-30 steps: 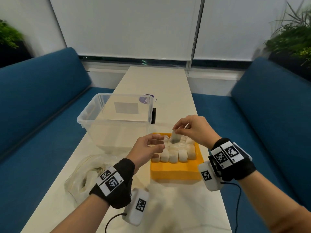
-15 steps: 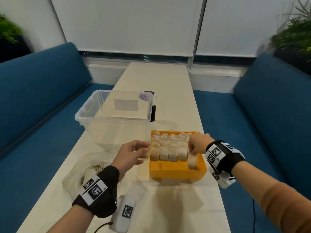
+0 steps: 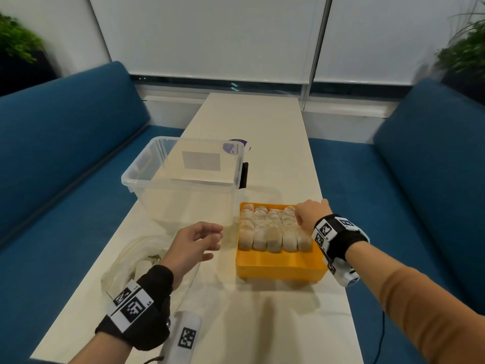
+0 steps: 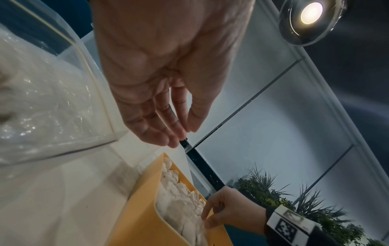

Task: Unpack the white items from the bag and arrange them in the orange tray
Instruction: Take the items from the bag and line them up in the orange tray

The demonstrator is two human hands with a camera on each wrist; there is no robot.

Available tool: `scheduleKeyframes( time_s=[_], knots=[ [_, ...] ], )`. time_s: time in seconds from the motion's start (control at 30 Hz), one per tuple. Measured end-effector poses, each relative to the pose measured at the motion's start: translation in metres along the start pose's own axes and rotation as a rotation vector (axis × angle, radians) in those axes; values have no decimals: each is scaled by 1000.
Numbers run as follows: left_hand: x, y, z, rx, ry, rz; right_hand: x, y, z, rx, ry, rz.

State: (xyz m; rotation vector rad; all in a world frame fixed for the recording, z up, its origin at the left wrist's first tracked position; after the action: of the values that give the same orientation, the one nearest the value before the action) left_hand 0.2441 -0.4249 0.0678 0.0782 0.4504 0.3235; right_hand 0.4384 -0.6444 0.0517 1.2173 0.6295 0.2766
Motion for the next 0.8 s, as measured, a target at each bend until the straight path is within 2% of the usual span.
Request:
scheduleKeyframes(
  time_s=[0.1,0.27,0.3,0.4,0.47,0.5,0.57,0.67,0.73,0.8],
  knots=[
    [-1,10,-1,20,-8,17,-7,15,2,53,1,35],
    [-5,52,-1,85,-64,78,-33,65,-8,251,84,188],
    [-6,65,-2,147,-100,126,-41,75,-17,316,127,199],
    [-8,108,-14,519,-198,372,-69,94,-61,507,287,226],
    [-8,132,-28,725,-183,503,-80,93,-99,624,364,220],
    [-8,140,-37,800,-133,526,-81,88,-119,675,387,207],
    [-7,149,-60,849,34,483,-76,67,-162,763,424,184],
    [-5,152,-92,710,255,323,-65,28,-220,893,363,111],
    [-6,150,-102,626,281,252,-62,6,-249,984,234,58],
    [-7,148,-101,568,200,220,-59,-6,-267,1037,155,44]
  ],
)
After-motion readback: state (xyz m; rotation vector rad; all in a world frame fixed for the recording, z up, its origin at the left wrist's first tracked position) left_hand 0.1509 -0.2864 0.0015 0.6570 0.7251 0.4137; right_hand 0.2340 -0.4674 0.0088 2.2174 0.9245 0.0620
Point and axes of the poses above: each hand's wrist, its own x-axis towards the middle knuckle, its own y-axis out of the back of the hand, z = x × y, the point moved 4 cm from there along x, towards the middle knuckle, and after that the axes turned 9 degrees about y, right-handed, at the moved point
